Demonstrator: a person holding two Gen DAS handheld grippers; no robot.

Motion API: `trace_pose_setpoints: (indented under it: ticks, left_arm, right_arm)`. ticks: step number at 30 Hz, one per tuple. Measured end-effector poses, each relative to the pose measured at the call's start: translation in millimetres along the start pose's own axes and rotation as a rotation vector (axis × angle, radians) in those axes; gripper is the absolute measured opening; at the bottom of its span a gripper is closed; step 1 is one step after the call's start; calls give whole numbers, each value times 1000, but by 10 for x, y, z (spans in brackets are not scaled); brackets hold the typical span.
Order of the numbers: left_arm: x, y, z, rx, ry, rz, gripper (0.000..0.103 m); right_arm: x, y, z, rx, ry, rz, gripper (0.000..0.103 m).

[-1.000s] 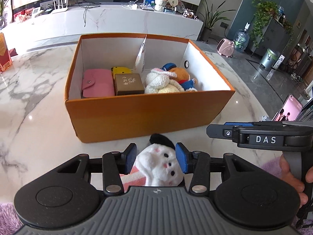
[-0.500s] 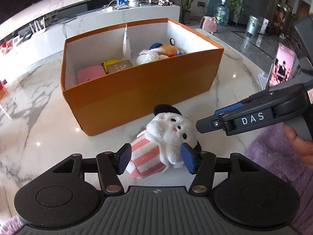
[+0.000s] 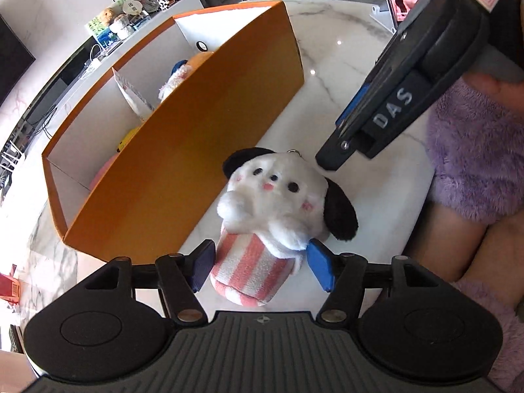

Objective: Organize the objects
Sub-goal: 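Grasp white dog plush with left gripper while right grasps orange crochet ball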

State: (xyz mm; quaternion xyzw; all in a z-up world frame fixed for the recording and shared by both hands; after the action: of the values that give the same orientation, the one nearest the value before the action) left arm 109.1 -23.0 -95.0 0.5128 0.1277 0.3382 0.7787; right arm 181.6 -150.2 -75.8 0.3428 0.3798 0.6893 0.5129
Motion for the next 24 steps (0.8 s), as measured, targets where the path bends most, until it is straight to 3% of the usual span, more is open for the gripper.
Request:
trace_pose_setpoints:
  ticks: [5,9,12,14,20,24]
  left_arm:
    - [47,-34,-38,11,64,2,68]
    - [225,72,-78,-29,267,-57,60]
    - [450,279,-212,-117,518,-167,57]
    - [565,463,-312,-186,630,-197,57]
    - [869,951,-585,-332,862,-172,56]
    - [1021,1193,-637,-415,951,-150,56]
  right_arm:
    - [-171,-36,18,8,-34,-41,42]
    - [-249,-67,18,18,-46,-55,42]
    - [-267,-43,22,12,-41,-53,42]
    - [-283,-18,13,5,-33,-55,42]
    - [-390,-20,-35,17,-35,-75,42]
    - [-476,-2,-63,21,-59,-68,42]
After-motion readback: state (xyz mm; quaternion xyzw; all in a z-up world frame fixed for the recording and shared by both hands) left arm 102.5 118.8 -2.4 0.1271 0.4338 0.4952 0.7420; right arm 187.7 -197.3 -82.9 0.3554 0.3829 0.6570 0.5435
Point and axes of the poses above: each gripper's, at about its wrist camera, not at the fingertips, and y roughly against the way its jaws point, x to its left, z to its top, the point moved 4 cm from there along -y, roughly the way its jaws point, and after that the axes turned 11 degrees about -z, right-handed, at the moved point
